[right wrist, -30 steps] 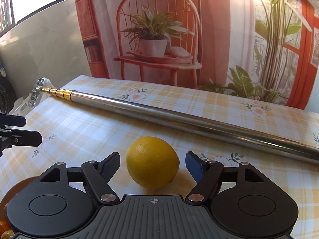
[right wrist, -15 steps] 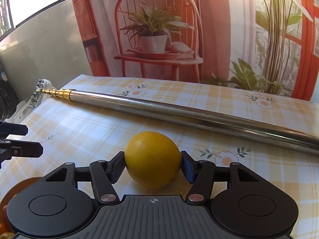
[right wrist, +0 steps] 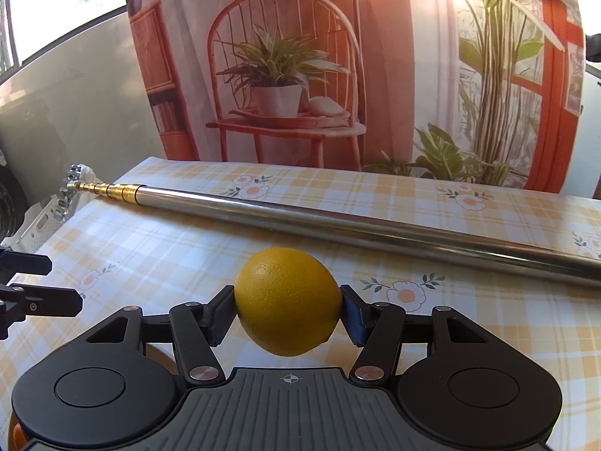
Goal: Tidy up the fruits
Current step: 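Carry the lemon in the right tool over the plate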
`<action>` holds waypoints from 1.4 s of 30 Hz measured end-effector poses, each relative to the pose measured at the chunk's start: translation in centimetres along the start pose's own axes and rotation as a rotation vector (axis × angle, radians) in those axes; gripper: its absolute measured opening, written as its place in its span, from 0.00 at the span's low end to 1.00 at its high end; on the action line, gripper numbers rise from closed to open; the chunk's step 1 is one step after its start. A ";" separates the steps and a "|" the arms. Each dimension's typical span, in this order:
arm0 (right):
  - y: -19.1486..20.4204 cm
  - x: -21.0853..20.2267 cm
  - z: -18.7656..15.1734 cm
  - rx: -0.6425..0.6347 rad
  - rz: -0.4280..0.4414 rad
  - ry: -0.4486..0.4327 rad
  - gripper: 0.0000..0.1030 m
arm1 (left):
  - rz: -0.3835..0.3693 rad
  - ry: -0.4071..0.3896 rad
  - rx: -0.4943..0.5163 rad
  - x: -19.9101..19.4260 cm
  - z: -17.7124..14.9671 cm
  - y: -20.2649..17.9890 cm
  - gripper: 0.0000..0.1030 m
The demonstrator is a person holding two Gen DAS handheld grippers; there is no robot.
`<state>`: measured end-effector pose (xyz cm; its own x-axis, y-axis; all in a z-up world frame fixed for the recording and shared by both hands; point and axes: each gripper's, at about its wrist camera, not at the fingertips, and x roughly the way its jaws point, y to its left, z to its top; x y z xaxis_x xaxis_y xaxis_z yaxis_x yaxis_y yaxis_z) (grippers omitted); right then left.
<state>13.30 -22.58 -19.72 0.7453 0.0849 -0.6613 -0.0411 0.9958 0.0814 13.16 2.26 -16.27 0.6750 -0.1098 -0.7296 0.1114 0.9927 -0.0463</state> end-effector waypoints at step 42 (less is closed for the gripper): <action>8.3 -9.4 -4.2 -0.036 0.097 -0.011 0.53 | -0.052 -0.056 -0.048 -6.7 -4.9 -0.9 0.91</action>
<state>3.12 -14.96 -15.97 0.7437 0.1812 -0.6435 -0.1374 0.9834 0.1181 4.96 2.38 -14.69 0.7093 -0.1625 -0.6859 0.1129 0.9867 -0.1170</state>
